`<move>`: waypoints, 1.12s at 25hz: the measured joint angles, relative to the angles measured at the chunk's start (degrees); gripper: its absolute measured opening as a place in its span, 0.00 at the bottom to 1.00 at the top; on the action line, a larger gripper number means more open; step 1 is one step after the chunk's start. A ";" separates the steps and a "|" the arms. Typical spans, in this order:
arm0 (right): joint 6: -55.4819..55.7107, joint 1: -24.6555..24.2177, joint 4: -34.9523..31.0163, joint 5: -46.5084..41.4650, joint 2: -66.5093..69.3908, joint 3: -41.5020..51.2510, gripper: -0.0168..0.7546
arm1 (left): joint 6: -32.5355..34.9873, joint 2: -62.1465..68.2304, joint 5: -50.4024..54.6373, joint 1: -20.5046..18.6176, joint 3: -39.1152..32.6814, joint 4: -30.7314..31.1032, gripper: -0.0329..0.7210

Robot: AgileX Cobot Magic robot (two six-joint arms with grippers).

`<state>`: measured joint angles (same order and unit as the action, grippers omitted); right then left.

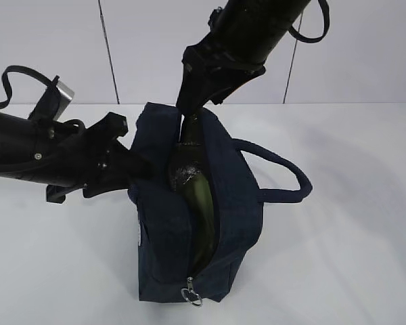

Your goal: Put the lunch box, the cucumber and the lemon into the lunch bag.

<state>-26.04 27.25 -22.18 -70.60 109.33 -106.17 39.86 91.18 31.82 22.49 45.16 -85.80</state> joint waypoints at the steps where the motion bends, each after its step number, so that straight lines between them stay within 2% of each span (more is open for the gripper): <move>1: 0.40 0.00 0.13 0.00 0.00 -0.12 0.67 | 0.98 0.00 0.57 0.00 0.00 -0.84 0.24; 5: 1.61 0.00 1.38 -0.18 -0.08 -0.19 0.67 | 2.32 0.23 3.85 -1.14 0.00 -2.15 0.53; 8: 1.93 0.00 1.65 -0.28 -0.51 -0.19 0.68 | 2.56 0.23 7.25 -2.27 0.00 -3.15 0.61; 13: 2.46 0.00 3.77 -0.41 -2.75 -0.19 0.68 | 4.85 -1.11 10.58 -4.13 0.00 -4.66 0.63; 16: 3.71 0.00 5.11 -0.45 -3.61 -0.19 0.68 | 8.29 -4.52 10.82 -4.90 0.00 -4.71 0.64; 20: 5.04 0.00 5.46 -0.54 -5.63 -0.19 0.68 | 9.17 -9.44 11.22 -5.18 0.00 -4.17 0.64; 22: 5.36 0.00 5.60 -0.57 -7.25 0.75 0.68 | 9.39 -11.18 11.77 -5.18 0.00 -2.54 0.64; 28: 5.58 0.00 5.51 -0.67 -13.40 8.90 0.68 | 8.25 -14.82 11.90 -5.18 0.00 8.19 0.64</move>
<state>-20.46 27.25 -16.67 -71.27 95.93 -97.26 48.11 76.35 43.72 17.32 45.16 -77.61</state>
